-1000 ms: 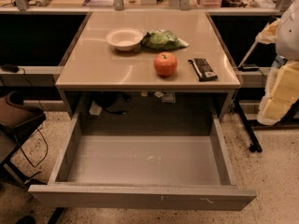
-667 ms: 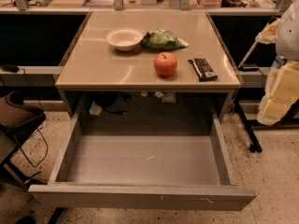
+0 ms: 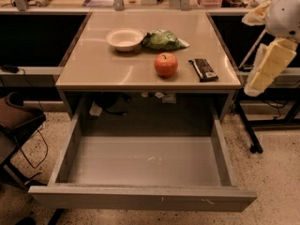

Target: Place apple into top drawer

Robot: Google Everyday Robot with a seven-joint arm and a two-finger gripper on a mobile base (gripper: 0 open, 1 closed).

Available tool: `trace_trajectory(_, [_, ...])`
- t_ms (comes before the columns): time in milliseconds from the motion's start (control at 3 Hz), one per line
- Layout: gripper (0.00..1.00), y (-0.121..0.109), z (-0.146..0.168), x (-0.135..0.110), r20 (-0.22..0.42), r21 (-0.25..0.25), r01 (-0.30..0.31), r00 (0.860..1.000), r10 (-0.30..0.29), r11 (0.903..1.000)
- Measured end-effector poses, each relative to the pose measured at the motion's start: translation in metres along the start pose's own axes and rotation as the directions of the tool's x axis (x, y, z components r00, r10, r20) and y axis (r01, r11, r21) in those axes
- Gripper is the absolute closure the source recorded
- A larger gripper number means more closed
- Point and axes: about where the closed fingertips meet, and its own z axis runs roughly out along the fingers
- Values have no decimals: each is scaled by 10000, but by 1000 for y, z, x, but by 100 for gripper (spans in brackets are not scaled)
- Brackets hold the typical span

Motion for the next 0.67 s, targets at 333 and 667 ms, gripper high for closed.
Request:
trace_trajectory(333, [0, -43, 14, -8, 1365, 94, 14, 9906, -27, 10000])
trace_trajectory(667, [0, -84, 68, -20, 2519, -330, -355, 9668, 427, 9988])
